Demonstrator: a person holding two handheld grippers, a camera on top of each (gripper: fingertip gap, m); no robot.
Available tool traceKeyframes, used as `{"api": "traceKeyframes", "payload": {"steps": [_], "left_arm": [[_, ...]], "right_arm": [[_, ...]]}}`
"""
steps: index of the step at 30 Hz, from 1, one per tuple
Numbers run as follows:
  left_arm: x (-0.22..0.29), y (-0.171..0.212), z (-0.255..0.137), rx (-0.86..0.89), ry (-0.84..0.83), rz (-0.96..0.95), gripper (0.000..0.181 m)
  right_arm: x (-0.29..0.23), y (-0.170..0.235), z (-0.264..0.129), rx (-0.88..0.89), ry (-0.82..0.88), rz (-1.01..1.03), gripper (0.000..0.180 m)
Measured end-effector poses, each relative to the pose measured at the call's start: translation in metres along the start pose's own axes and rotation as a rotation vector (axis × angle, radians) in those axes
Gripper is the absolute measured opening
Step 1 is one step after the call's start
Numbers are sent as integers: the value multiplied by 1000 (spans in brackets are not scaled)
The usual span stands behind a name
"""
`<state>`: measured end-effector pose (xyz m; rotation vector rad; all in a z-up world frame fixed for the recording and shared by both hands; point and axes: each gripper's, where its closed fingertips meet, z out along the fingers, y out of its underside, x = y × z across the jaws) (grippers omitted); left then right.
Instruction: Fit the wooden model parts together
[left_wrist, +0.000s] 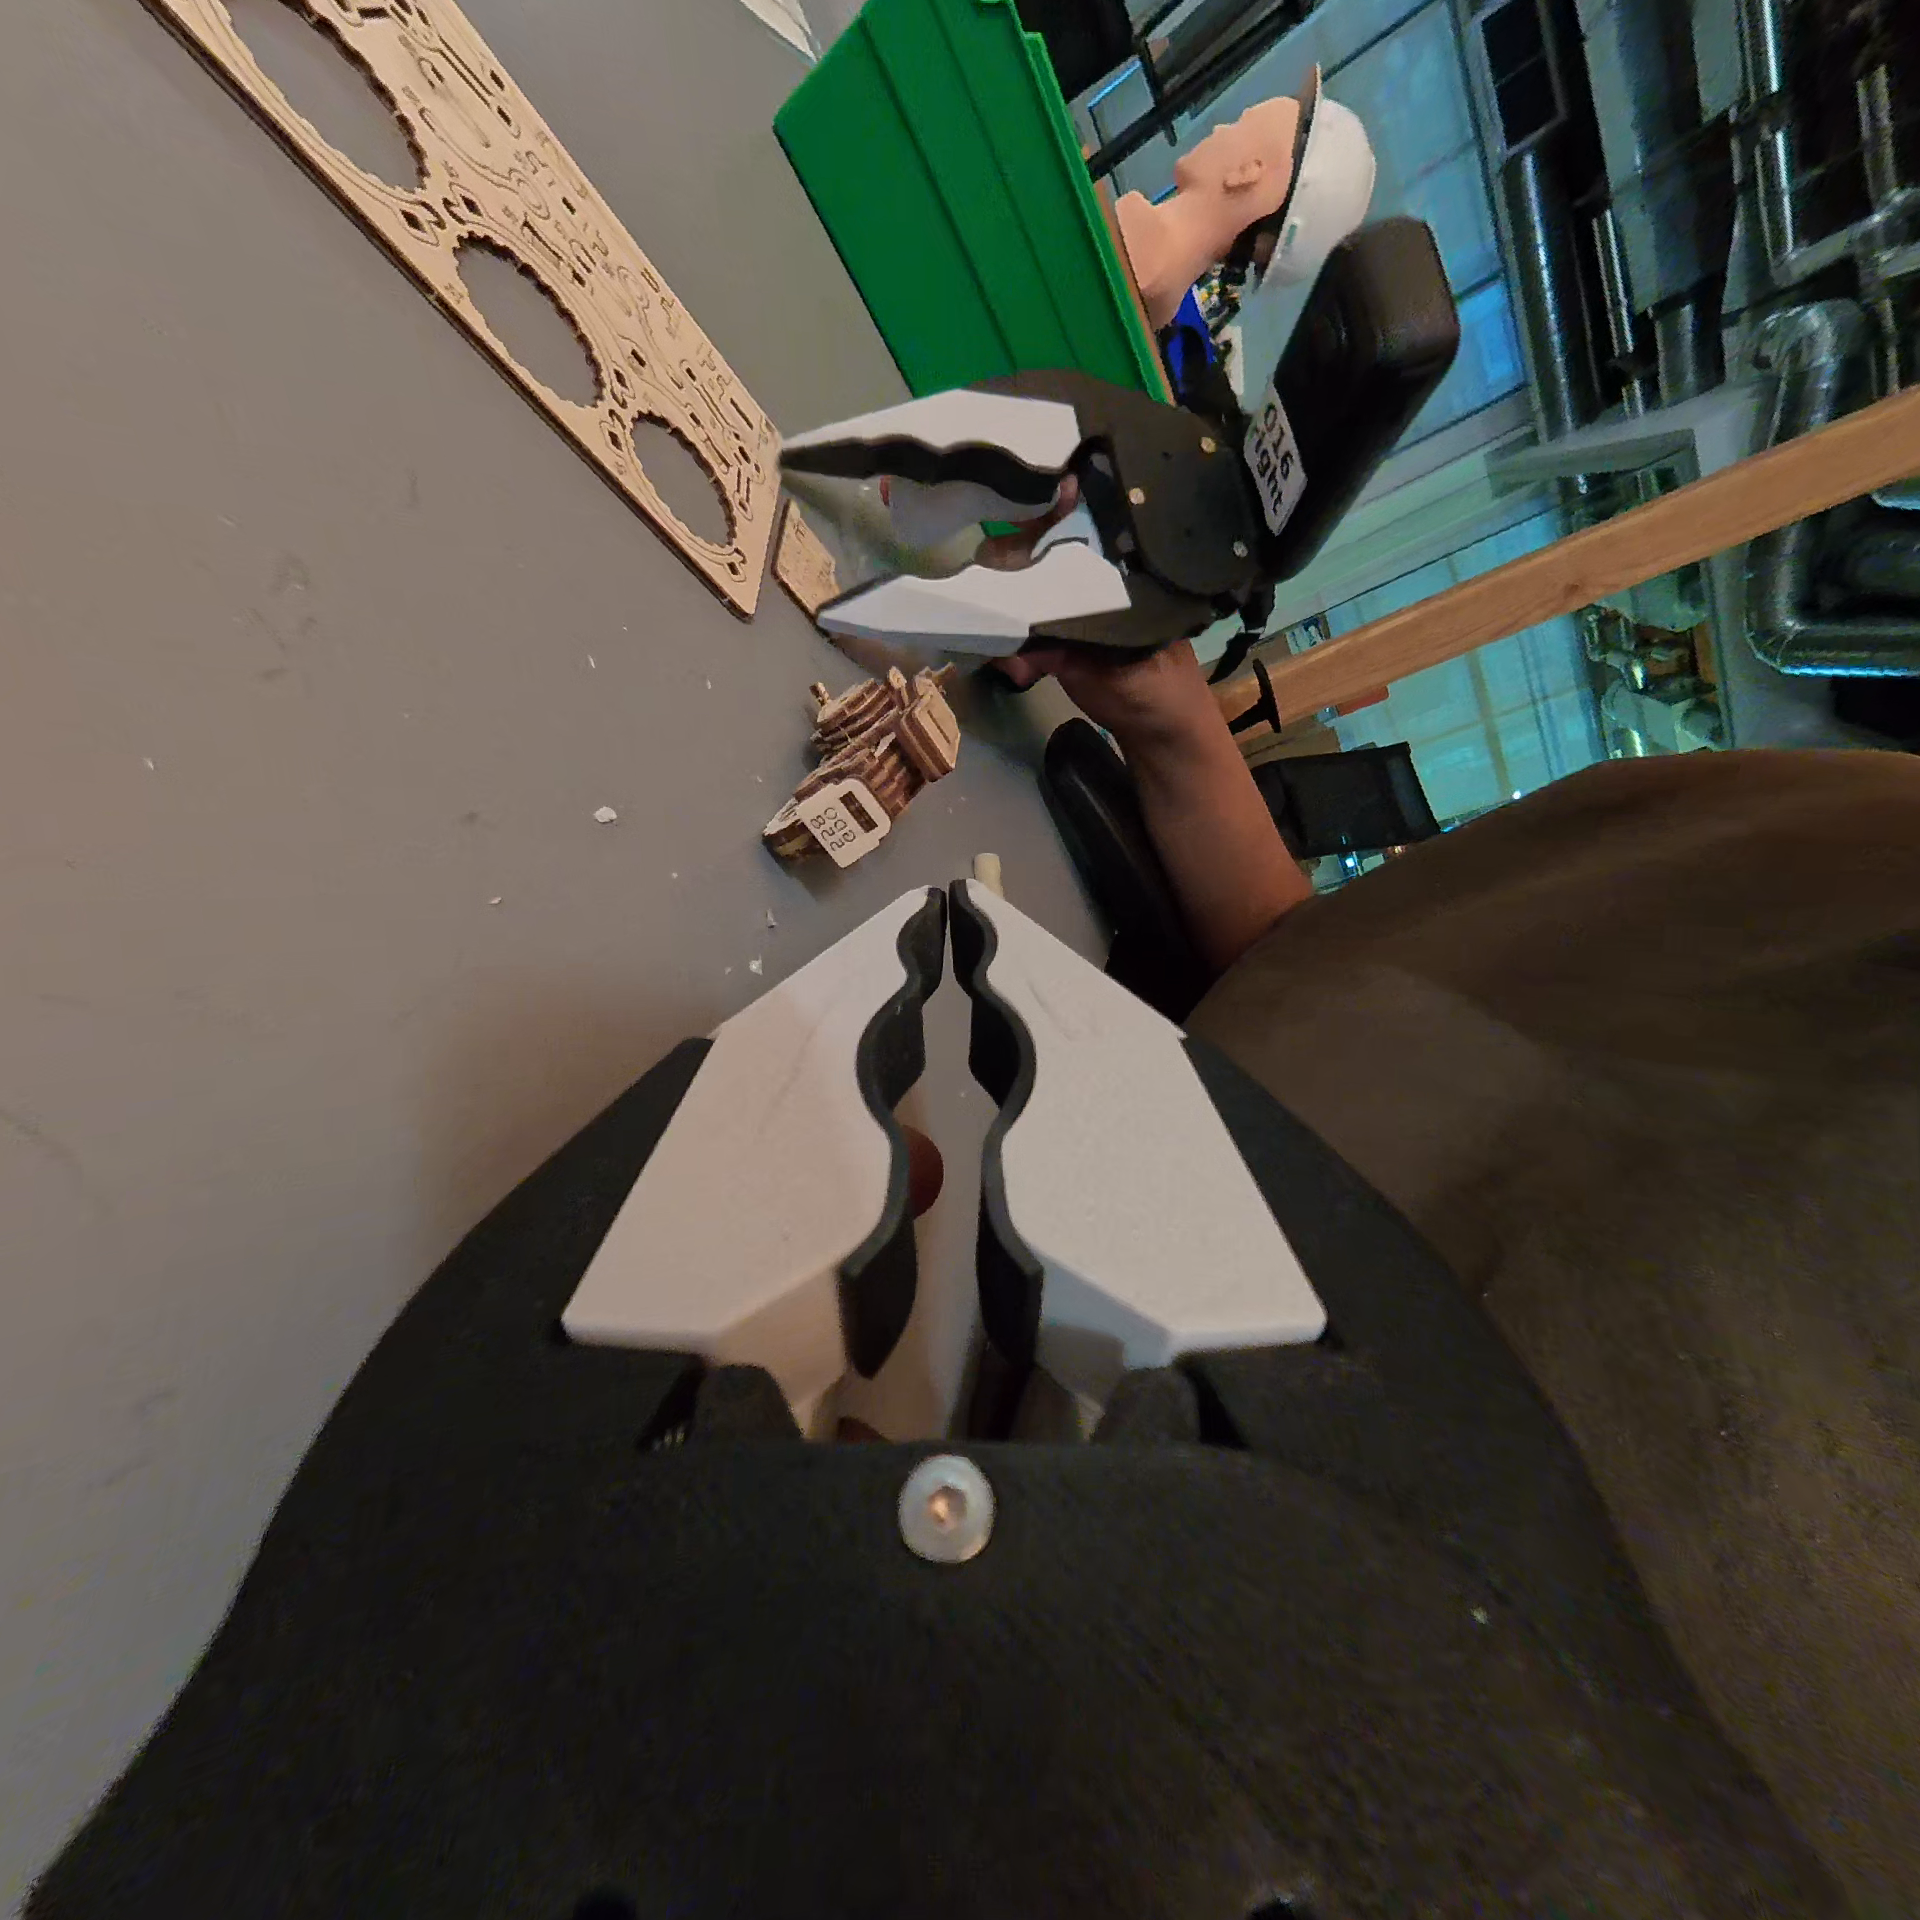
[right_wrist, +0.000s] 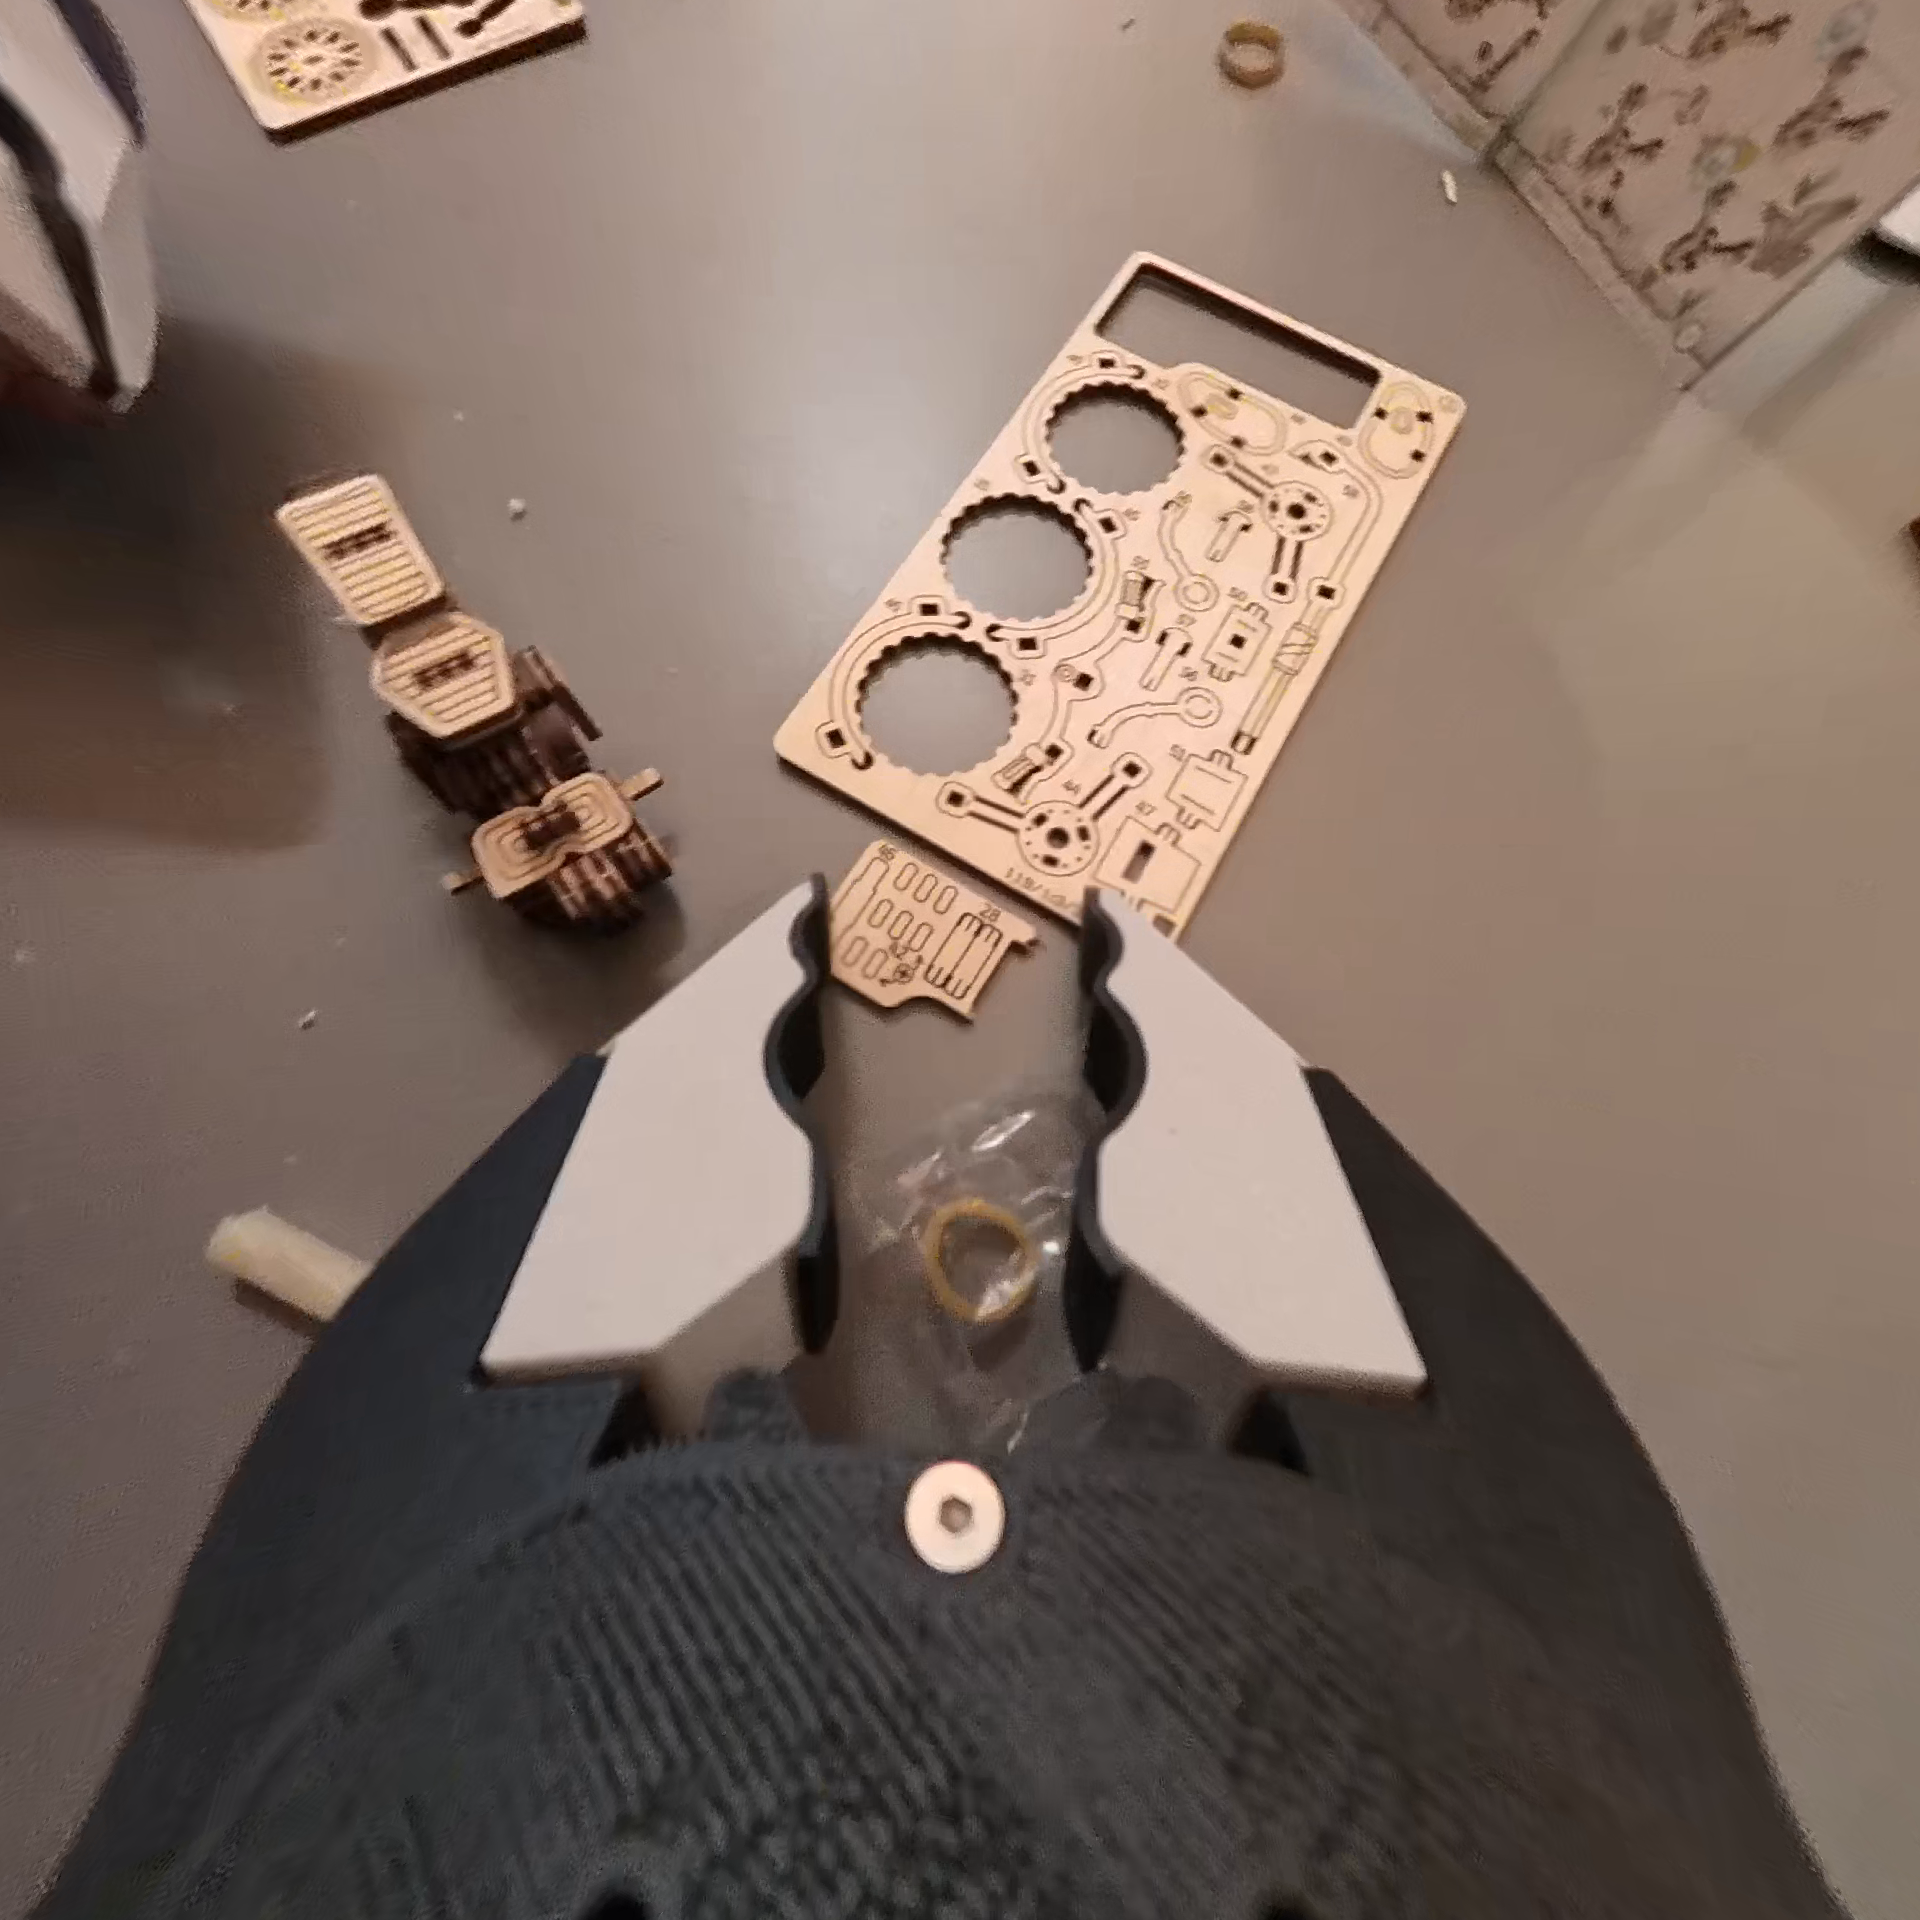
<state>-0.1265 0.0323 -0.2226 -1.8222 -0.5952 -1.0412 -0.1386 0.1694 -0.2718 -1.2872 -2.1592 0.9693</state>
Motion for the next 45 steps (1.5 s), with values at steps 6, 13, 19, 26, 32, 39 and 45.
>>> {"api": "traceKeyframes", "payload": {"steps": [6,13,19,26,32,39,45], "left_arm": [[0,0,0,-3,5,-7,0],[0,1,0,-4,5,-6,0],[0,1,1,-6,8,-16,0],[-2,0,1,-1,10,-30,0],[-4,-3,1,6,6,-40,0],[-4,-6,-1,17,7,-36,0],[-3,-6,-3,19,-2,-10,0]], "right_arm": [[-13,2,-5,10,-28,-85,45],[-16,1,-10,29,-81,-28,47],[-17,8,-5,-12,-67,-34,41],[-18,1,-6,10,-80,-14,34],[24,-37,-28,217,33,133,33],[103,-33,-12,126,305,391,34],[120,-19,26,-35,342,438,34]]}}
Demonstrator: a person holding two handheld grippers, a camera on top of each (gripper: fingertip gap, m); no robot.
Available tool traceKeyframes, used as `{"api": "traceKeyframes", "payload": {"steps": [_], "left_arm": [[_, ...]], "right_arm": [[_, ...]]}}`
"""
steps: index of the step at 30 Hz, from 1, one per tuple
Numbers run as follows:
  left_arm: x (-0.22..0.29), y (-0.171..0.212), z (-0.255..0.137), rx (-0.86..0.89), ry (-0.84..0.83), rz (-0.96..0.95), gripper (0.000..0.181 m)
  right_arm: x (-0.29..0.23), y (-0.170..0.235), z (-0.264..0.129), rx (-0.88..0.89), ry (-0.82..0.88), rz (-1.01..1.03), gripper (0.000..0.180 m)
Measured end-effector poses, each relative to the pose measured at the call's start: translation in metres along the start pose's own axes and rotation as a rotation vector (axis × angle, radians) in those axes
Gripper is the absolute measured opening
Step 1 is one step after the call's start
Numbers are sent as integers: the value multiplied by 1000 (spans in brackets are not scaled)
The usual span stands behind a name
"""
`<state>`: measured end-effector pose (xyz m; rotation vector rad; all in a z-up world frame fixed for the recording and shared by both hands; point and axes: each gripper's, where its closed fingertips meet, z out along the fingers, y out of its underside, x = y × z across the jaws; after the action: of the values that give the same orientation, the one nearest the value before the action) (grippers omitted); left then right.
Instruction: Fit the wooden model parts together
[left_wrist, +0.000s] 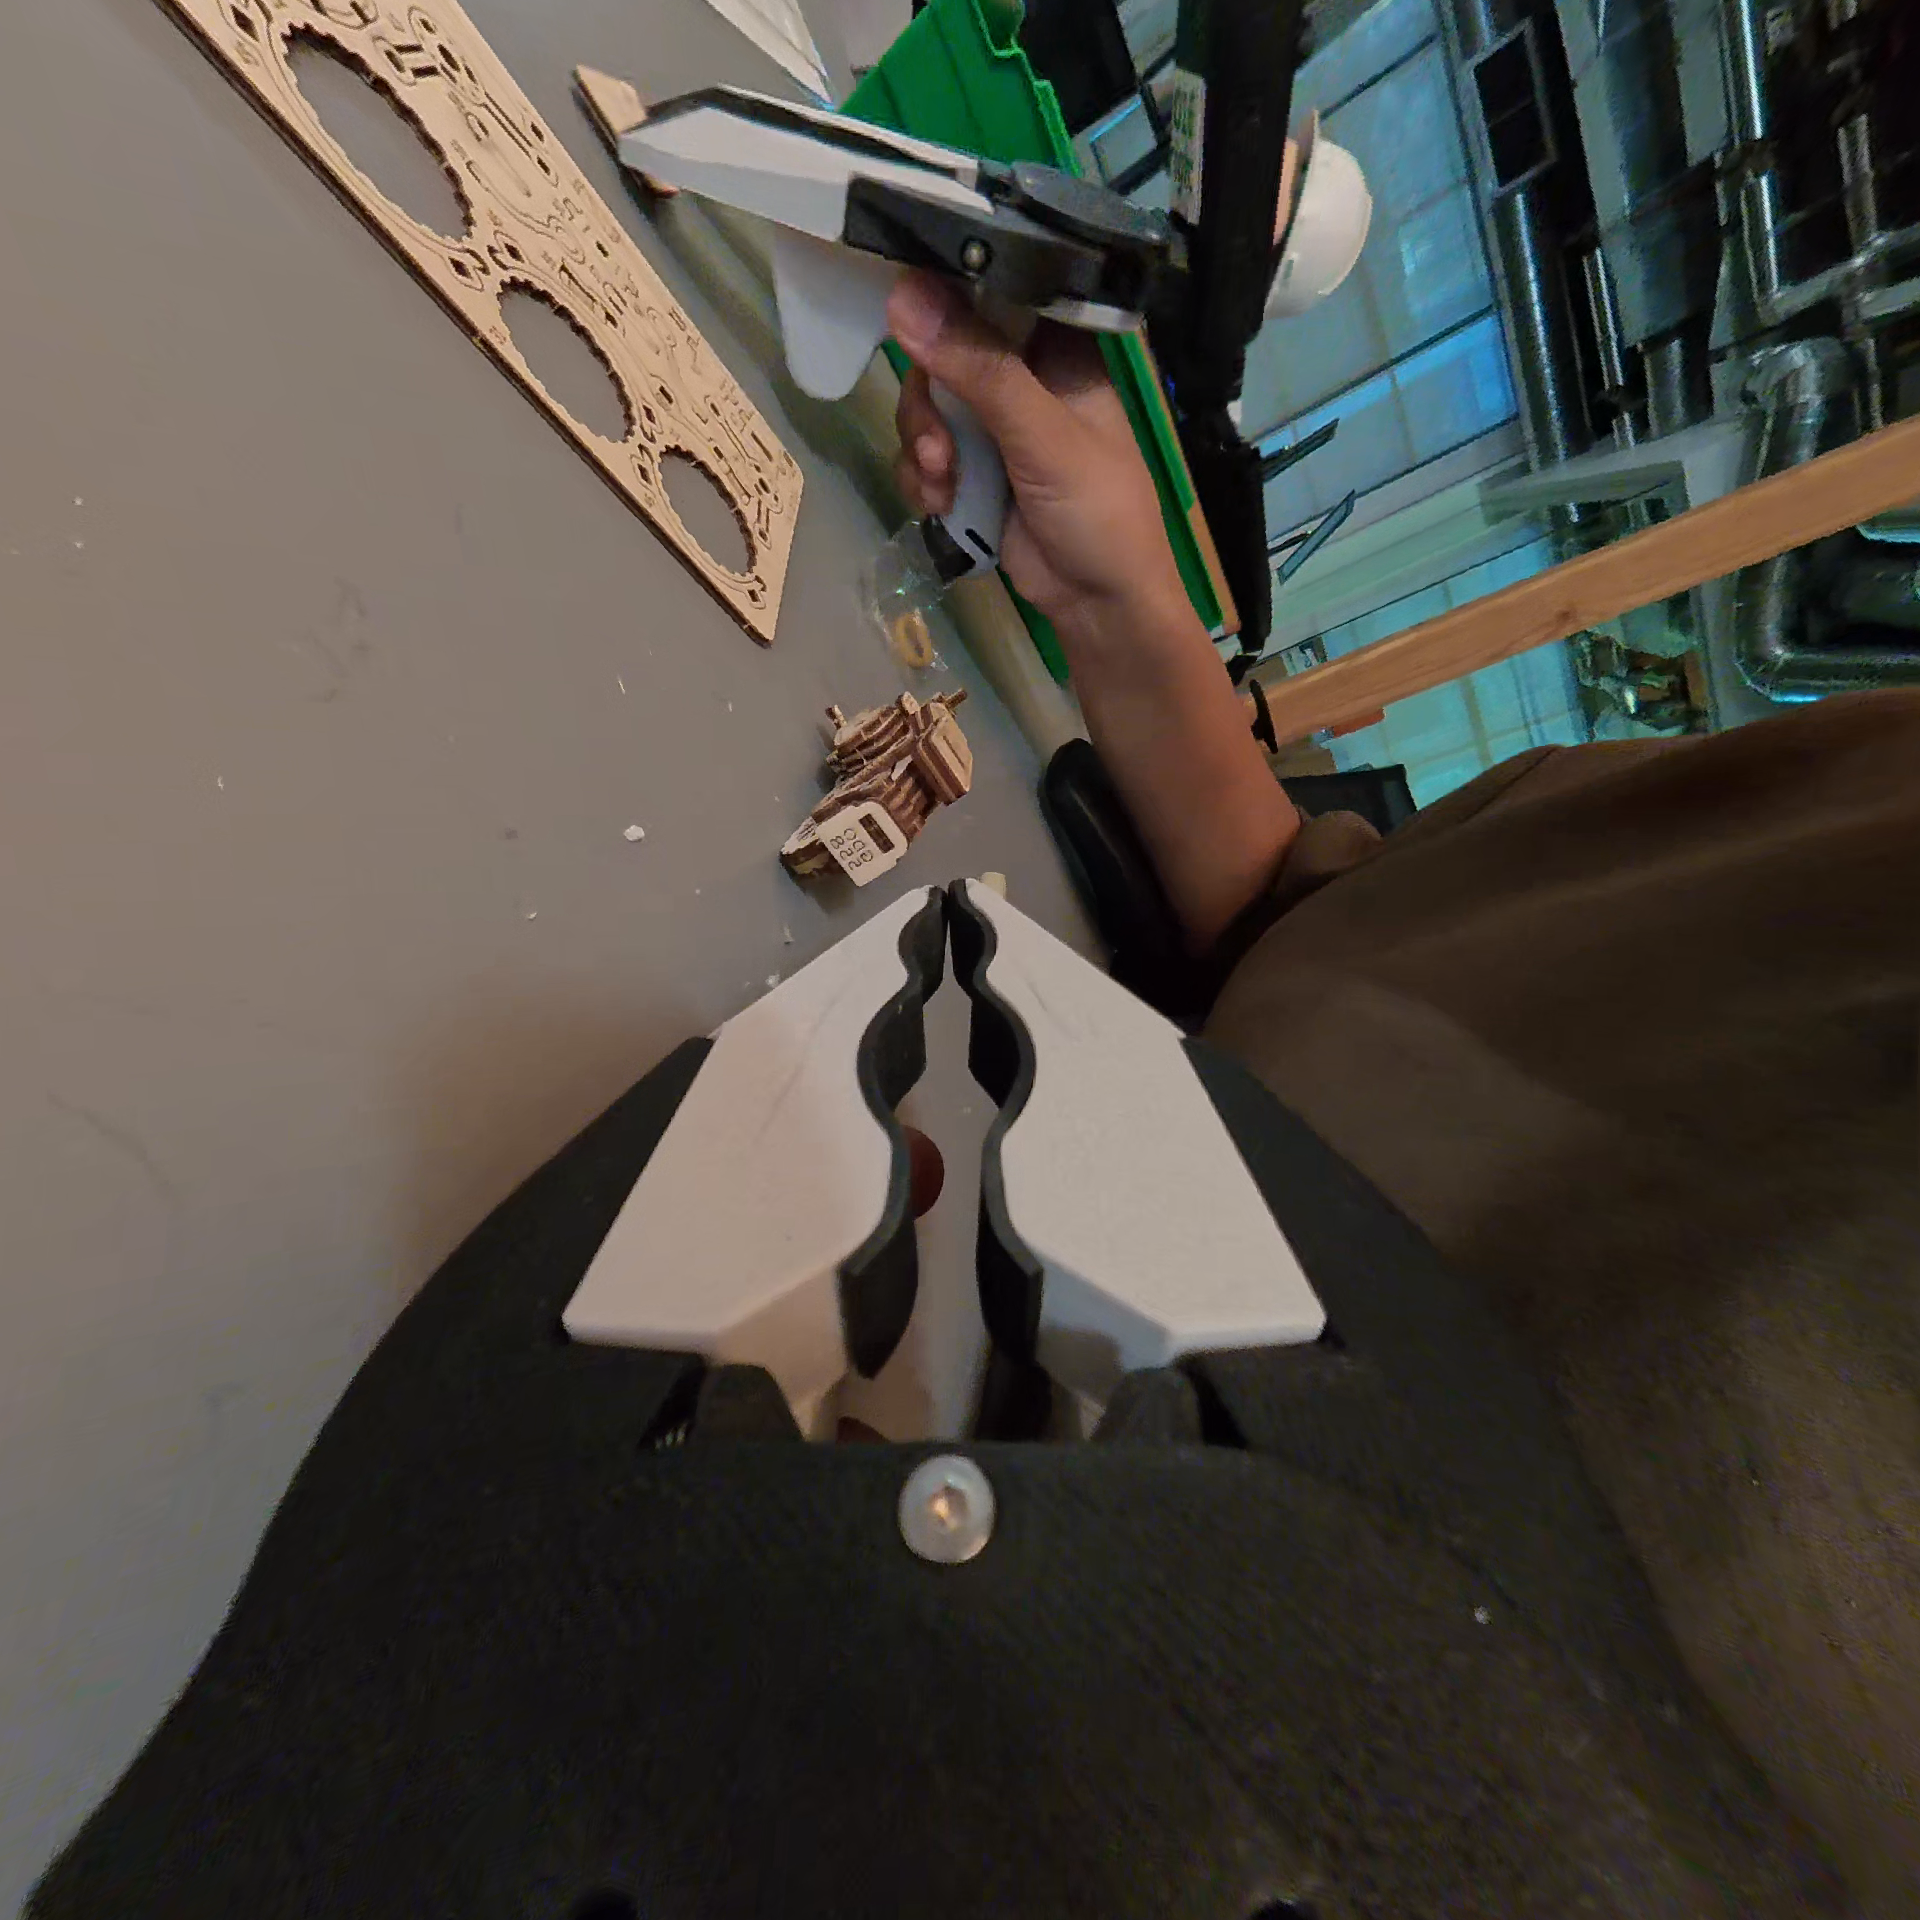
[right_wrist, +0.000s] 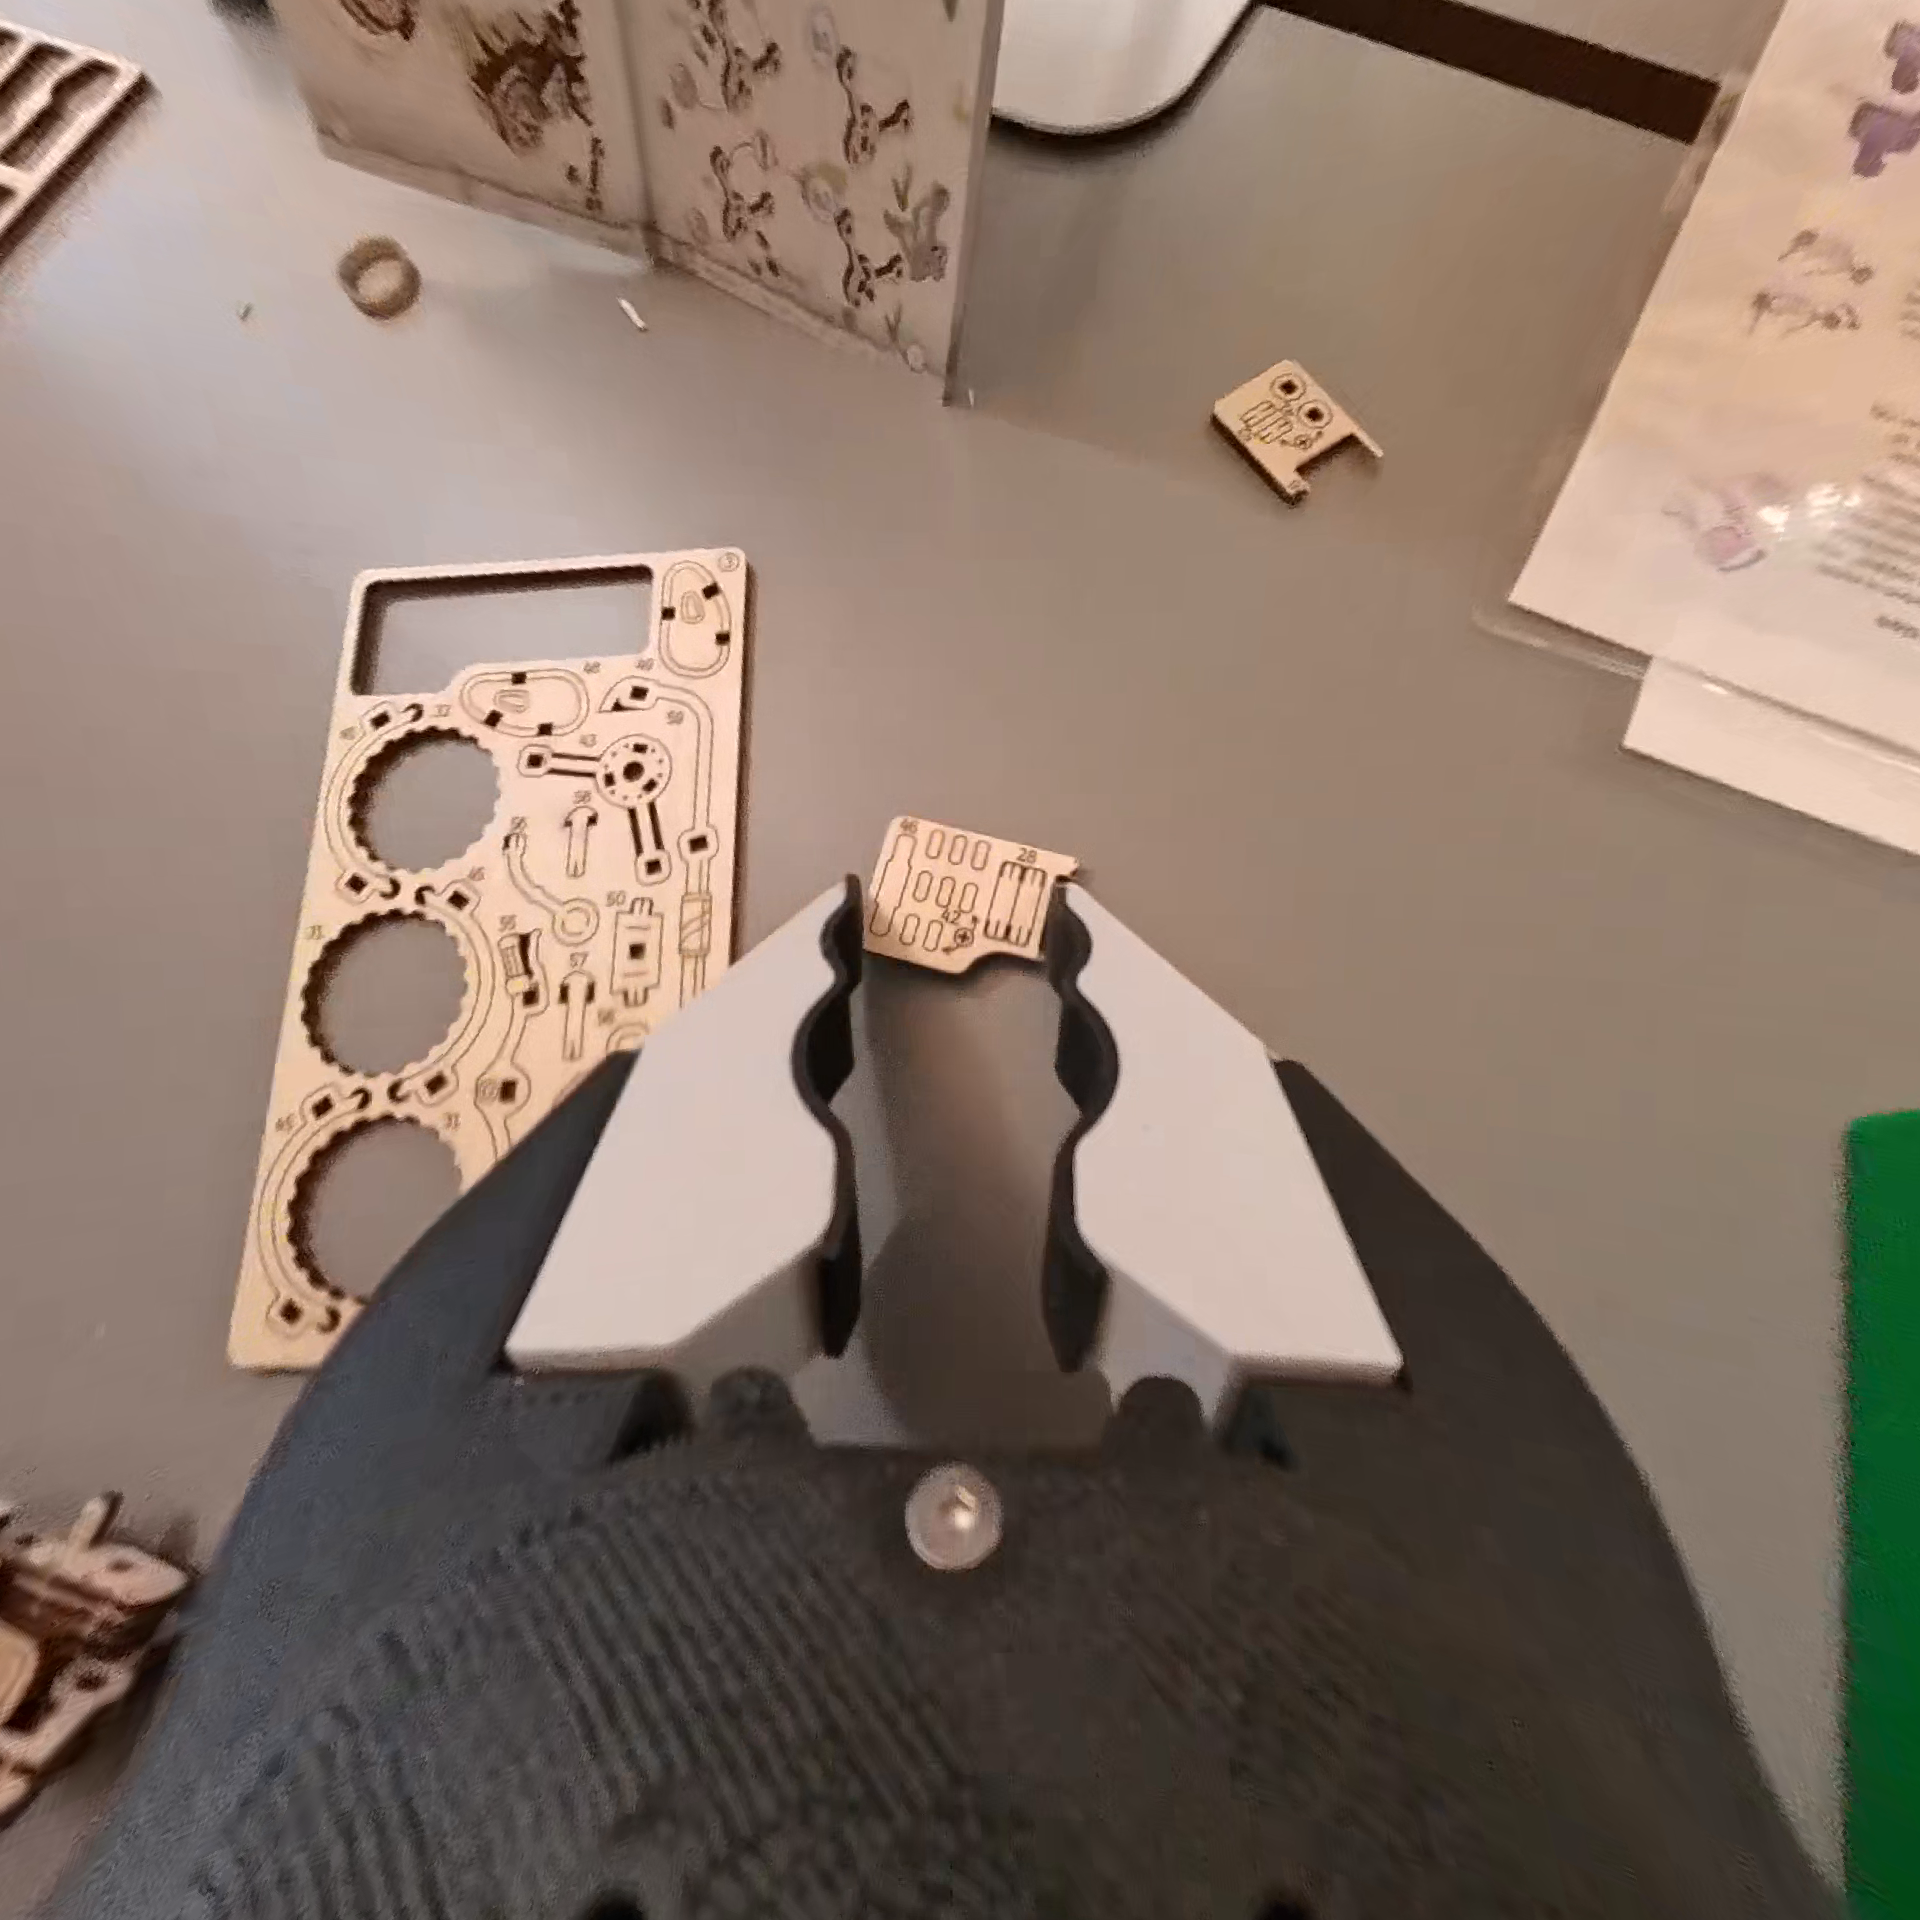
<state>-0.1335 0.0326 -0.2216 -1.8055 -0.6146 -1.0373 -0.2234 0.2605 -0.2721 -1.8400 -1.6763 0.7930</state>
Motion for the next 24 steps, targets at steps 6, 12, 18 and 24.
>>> {"api": "traceKeyframes", "payload": {"steps": [6,12,18,24], "left_arm": [[-1,-2,-2,11,10,-27,0],[1,-1,0,-3,-21,65,0],[1,2,4,-19,-32,88,0],[0,-2,0,-4,-26,76,0]], "right_arm": [[1,-24,-10,93,-15,-4,52],[44,-68,-4,127,25,-77,48],[69,-79,56,13,8,-93,52],[72,-78,77,-43,-21,-86,24]]}}
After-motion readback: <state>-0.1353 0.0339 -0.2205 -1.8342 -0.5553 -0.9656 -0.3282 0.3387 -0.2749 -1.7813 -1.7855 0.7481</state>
